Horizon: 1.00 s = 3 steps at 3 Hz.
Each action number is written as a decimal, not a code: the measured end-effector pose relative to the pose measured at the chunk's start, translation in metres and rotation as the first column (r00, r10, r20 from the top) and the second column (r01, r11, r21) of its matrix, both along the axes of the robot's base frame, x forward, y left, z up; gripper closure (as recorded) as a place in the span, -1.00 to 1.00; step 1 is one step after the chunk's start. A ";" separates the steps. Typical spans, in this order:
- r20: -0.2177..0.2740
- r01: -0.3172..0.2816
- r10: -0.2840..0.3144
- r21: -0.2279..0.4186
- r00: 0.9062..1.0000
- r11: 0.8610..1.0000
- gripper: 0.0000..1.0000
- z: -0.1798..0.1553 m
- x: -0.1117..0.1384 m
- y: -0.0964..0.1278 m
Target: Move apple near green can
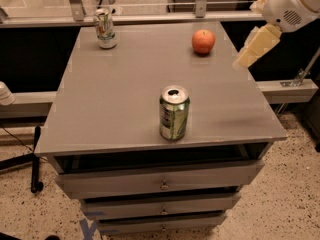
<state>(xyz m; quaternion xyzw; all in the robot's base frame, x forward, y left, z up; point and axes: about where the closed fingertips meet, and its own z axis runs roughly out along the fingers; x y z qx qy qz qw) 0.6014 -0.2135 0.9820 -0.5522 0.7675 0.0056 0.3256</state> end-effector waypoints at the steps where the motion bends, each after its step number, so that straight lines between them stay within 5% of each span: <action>1: 0.043 0.047 -0.053 0.119 0.998 0.992 -1.00 -0.010 0.058 -0.003; 2: 0.055 0.082 -0.097 0.233 0.994 0.969 -1.00 -0.029 0.104 0.001; 3: 0.053 0.123 -0.150 0.349 0.987 0.929 -1.00 -0.053 0.146 0.005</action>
Offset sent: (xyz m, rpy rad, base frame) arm 0.1713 0.0039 -0.0520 0.4116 -0.1084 -0.1551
